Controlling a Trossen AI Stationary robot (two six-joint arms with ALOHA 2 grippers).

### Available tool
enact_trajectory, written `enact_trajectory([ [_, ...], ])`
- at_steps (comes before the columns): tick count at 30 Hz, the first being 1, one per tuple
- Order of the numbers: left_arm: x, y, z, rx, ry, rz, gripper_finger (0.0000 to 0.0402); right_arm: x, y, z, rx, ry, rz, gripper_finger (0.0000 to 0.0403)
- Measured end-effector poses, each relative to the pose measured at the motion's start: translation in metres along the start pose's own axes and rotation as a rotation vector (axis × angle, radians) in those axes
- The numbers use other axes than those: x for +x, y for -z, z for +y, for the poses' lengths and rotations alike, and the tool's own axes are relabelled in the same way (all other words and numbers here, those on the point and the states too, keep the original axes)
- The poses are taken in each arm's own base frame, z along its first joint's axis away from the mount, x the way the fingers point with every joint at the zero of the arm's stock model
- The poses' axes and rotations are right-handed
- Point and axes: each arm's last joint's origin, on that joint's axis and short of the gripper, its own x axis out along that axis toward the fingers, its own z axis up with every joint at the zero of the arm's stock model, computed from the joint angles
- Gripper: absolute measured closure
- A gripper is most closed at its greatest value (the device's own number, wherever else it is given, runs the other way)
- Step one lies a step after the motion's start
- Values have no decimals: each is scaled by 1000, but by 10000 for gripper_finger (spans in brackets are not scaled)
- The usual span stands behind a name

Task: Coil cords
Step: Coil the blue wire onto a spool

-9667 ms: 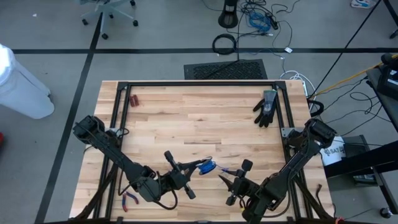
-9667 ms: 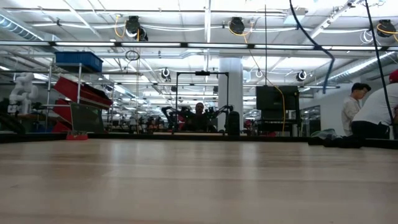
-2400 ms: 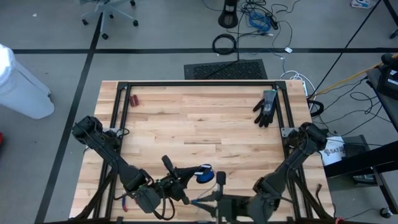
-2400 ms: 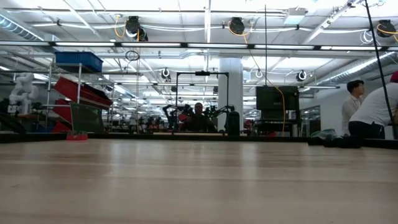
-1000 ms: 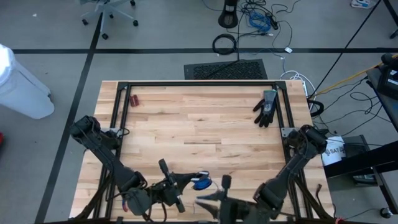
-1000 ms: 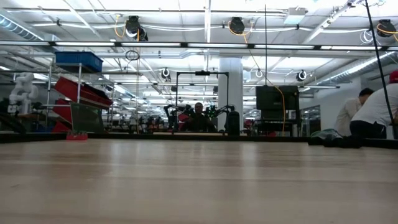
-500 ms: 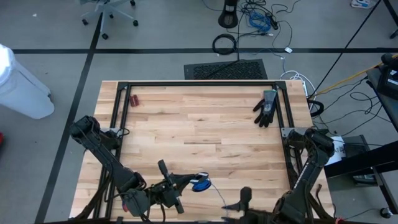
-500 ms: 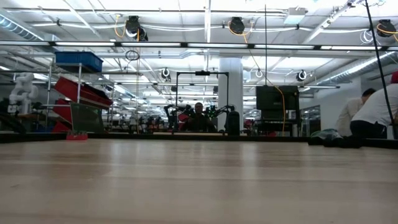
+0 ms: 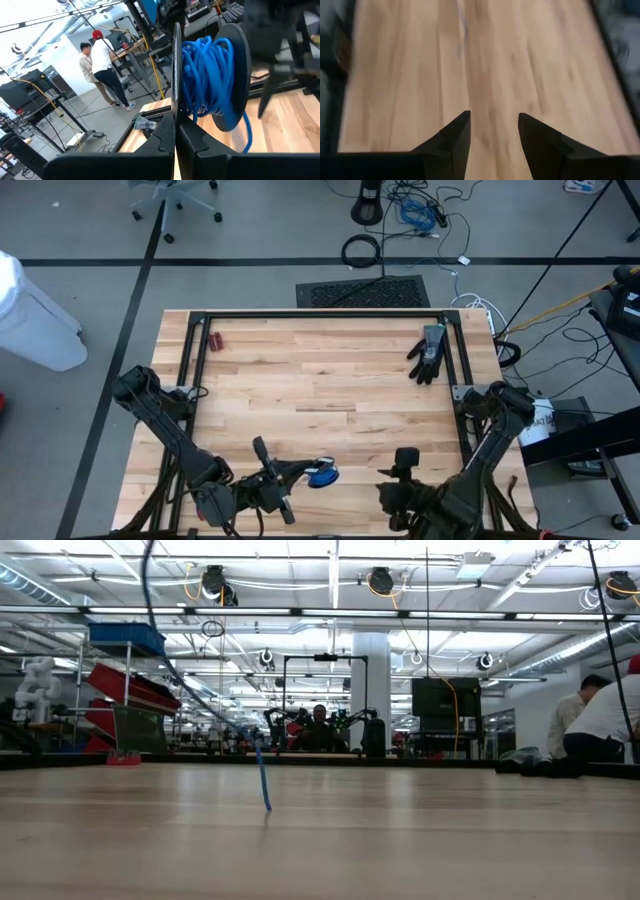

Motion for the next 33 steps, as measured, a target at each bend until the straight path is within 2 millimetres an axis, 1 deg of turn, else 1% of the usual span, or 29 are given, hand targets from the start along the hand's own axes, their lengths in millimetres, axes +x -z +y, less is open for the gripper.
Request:
enact_trajectory([
  [3,-2,1,-1,16,8,2,401,-18,-10,-2,-26,-23,-173,250],
  [5,-3,2,-3,38,21,5,401,-36,-17,-1,-56,-34,-314,250],
  [8,-6,2,-6,56,74,-15,401,-65,-26,-1,-115,-5,-507,250],
  [11,-7,1,-7,47,129,-40,401,-86,-34,-3,-148,28,-624,250],
  [14,-7,1,-8,26,158,-50,401,-95,-44,-2,-155,27,-685,250],
  [16,-7,1,-9,21,178,-59,401,-94,-49,-3,-182,21,-702,250],
  [18,-7,1,-9,20,194,-65,401,-89,-56,-5,-196,-5,-704,250],
  [26,-8,2,-11,22,207,-56,401,-53,-81,-21,-176,0,-652,250],
  [29,-8,3,-11,25,207,-55,401,-43,-87,-25,-190,-40,-638,250],
  [33,-8,3,-11,31,208,-55,401,-36,-93,-29,-202,-63,-630,250],
])
